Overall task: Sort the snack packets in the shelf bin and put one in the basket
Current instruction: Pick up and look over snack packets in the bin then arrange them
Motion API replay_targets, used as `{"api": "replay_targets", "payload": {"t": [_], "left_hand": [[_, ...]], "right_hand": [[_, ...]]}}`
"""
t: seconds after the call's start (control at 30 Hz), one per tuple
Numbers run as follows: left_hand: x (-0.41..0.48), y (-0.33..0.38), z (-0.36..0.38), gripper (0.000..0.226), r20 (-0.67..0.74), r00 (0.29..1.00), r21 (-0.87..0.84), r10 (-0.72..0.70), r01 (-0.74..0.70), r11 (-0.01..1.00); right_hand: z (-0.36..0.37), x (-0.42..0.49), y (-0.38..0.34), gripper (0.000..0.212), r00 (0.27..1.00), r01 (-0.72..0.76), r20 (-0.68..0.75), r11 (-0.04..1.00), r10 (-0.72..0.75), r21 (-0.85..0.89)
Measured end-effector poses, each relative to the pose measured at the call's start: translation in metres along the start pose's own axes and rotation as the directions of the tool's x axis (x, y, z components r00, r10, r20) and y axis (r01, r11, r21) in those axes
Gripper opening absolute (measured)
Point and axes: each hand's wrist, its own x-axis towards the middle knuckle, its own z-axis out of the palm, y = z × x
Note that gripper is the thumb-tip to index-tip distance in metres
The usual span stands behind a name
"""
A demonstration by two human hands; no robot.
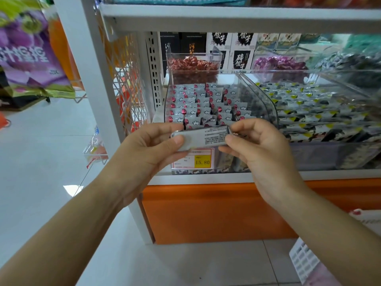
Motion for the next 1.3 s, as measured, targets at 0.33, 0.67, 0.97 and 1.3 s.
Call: {"api": "replay_targets", "payload": {"t": [0.33, 0.67, 0.97, 1.3], "left_hand": [[-0.004, 0.002, 0.004, 0.035, -0.006, 0.983, 0.423, 0.186, -0.166, 0.891], [-0.002, -0.003, 0.01, 0.004, -0.102, 0.975, 0.547, 0.2, -0.113, 0.83], [-0.001, 0.007, -0.006, 0.012, -0.102, 0.975, 0.588, 0.198, -0.102, 0.803], [-0.001, 0.007, -0.009, 0.013, -0.028, 0.979, 0.632, 0.204, -0.14, 0.762]], "right_hand": [[0.002, -0.002, -0.003, 0.007, 0.987, 0.157, 0.065, 0.967, -0.147, -0.199], [0.007, -0.005, -0.001, 0.015, 0.953, 0.304, 0.111, 0.868, -0.283, -0.392], [0.009, -0.005, -0.005, 0.01, 0.95, 0.292, 0.218, 0.883, -0.223, -0.368], [-0.007, 0.011, -0.011, 0.013, 0.945, 0.177, 0.321, 0.928, -0.066, -0.329]]}}
